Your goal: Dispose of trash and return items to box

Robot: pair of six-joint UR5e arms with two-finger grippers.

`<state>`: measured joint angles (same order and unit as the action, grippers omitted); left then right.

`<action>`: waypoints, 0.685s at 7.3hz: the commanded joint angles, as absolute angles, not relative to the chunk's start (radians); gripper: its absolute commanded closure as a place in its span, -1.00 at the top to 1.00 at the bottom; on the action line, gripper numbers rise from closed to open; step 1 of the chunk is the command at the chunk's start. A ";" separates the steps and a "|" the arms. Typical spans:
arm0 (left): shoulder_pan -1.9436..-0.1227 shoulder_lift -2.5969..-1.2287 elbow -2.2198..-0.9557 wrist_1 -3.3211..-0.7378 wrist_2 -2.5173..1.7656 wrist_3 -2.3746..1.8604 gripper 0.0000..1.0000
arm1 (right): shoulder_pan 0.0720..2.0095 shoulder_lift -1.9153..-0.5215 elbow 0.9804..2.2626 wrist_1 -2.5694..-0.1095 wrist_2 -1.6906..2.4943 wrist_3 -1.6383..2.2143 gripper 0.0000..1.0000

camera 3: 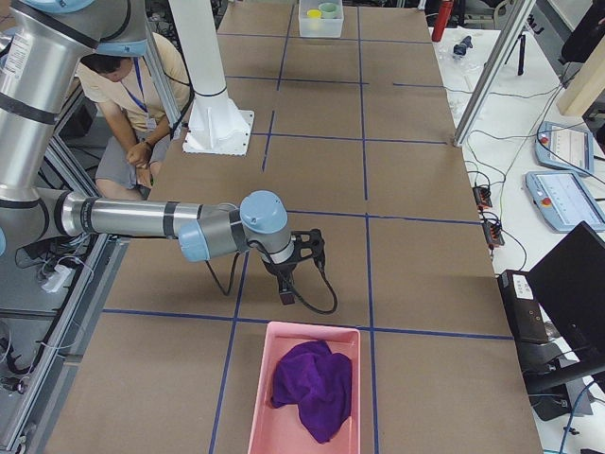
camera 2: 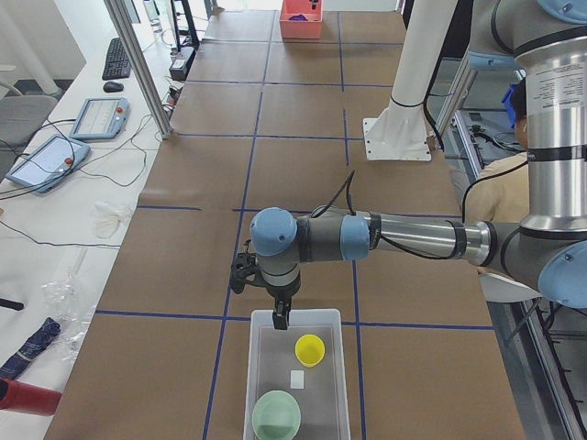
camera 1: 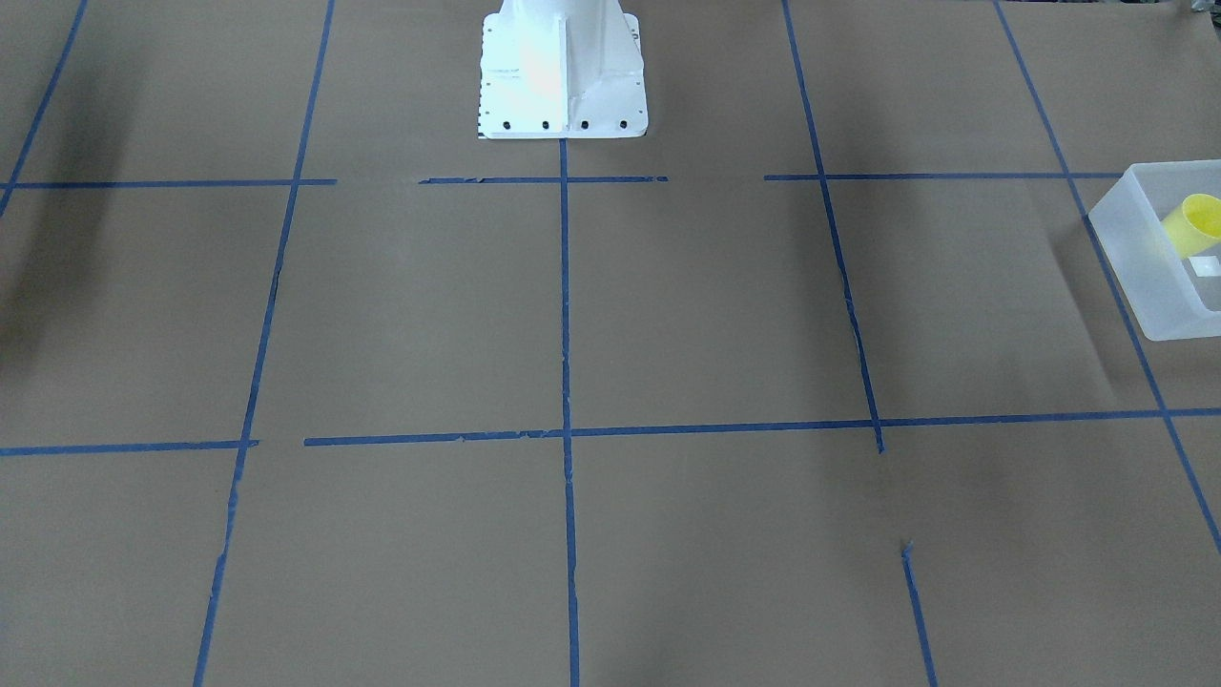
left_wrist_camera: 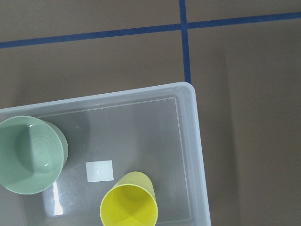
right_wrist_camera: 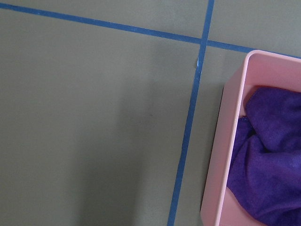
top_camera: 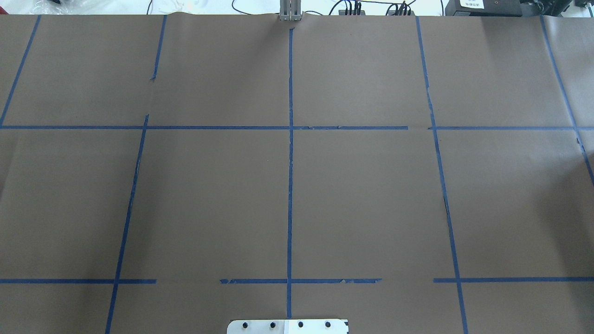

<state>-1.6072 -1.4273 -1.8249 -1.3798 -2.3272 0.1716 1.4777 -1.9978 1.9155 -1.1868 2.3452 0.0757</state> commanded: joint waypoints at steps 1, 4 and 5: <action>-1.608 -1.430 -1.835 -1.387 -2.329 0.175 1.00 | 1.497 -1.979 1.865 -1.139 2.417 0.055 1.00; -1.609 -1.416 -1.835 -1.439 -2.329 0.181 1.00 | 1.520 -1.904 2.044 -1.516 2.415 0.046 1.00; -1.609 -1.414 -1.833 -1.439 -2.329 0.181 1.00 | 1.513 -1.884 2.046 -1.525 2.416 0.046 1.00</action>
